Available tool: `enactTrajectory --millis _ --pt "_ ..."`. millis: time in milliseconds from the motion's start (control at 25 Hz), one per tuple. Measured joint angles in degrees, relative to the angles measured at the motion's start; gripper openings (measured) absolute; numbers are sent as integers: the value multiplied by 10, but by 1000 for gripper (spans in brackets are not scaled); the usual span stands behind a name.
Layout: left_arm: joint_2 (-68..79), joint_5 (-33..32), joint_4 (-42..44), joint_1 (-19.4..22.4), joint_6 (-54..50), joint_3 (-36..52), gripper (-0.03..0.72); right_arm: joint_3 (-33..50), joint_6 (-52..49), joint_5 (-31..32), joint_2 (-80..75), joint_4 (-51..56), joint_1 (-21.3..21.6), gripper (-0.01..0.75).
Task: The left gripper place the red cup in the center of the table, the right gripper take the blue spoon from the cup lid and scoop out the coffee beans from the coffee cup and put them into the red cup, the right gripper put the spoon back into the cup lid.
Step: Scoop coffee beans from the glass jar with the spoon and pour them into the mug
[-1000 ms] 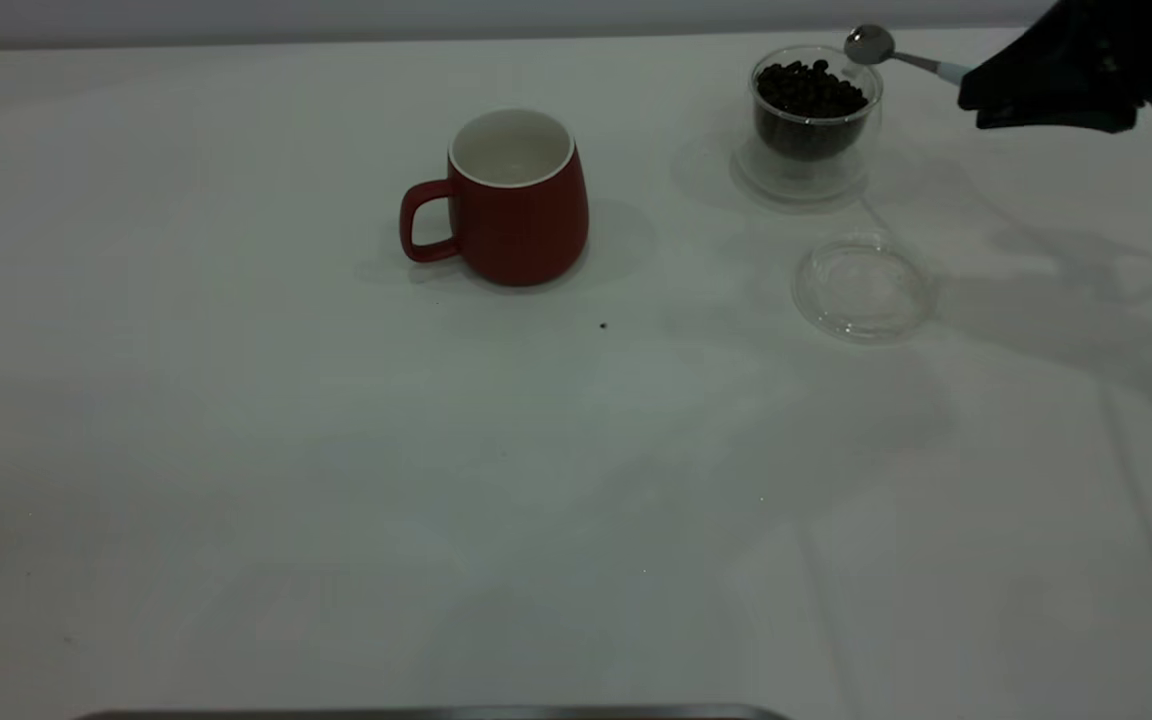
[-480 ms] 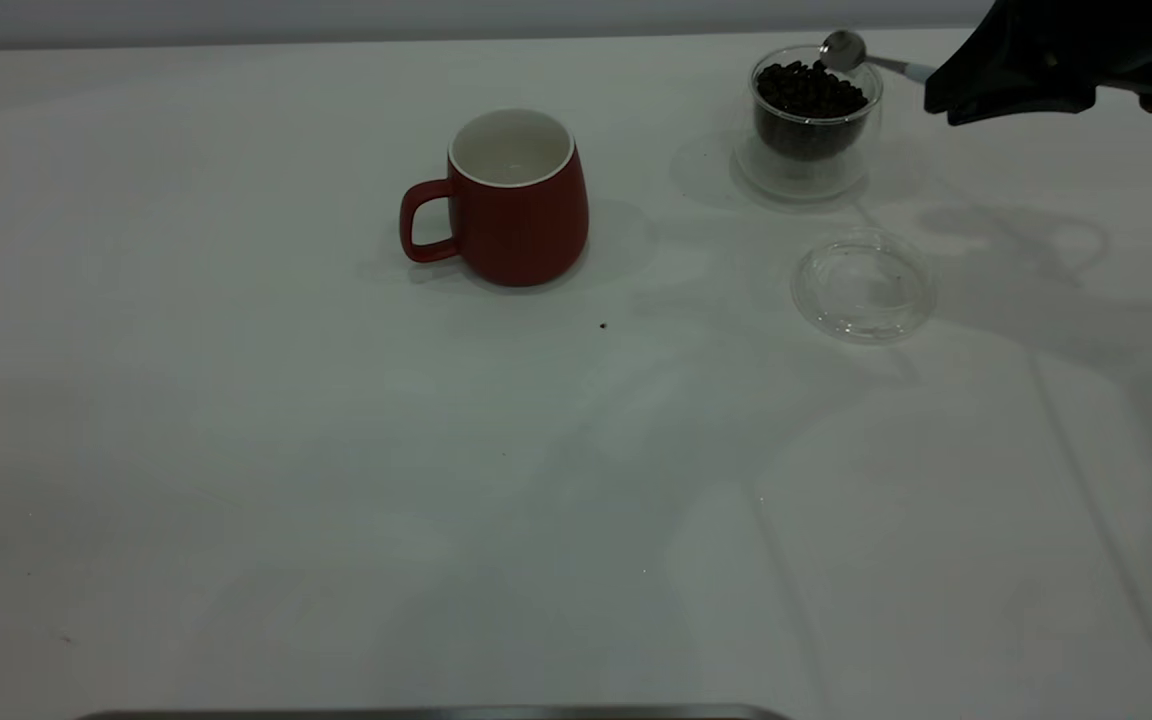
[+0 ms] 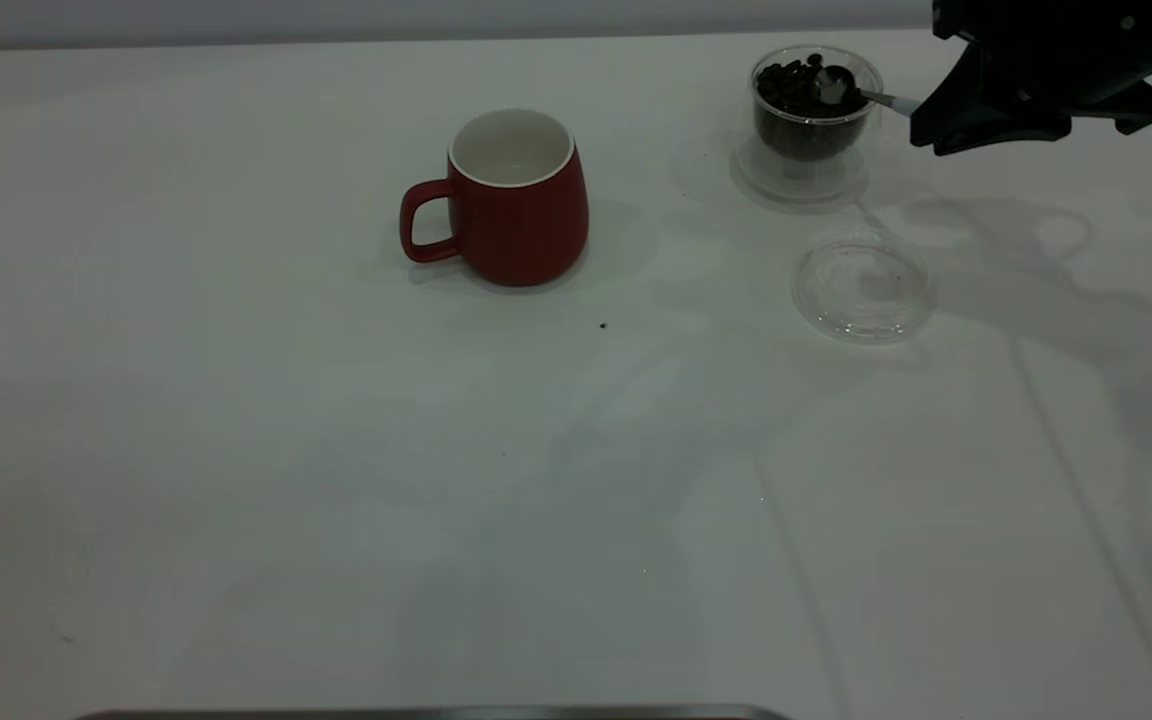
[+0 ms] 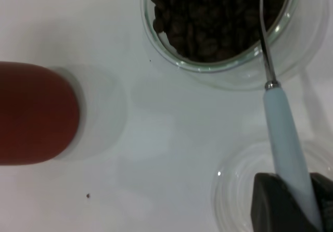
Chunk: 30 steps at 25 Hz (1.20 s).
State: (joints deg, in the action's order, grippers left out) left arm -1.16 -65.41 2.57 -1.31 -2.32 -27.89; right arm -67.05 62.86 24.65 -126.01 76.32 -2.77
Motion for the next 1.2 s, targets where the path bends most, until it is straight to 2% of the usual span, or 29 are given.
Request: enactTrajectory --millis 320,960,1200 --pt "0 1 0 0 -1 0 587 -4 -17 8 -6 -2 -1 114" --pt "0 1 0 0 -1 0 587 -5 -35 92 -23 53 1 114" --pt "0 1 0 0 -1 0 587 -5 -50 127 -23 59 26 114"
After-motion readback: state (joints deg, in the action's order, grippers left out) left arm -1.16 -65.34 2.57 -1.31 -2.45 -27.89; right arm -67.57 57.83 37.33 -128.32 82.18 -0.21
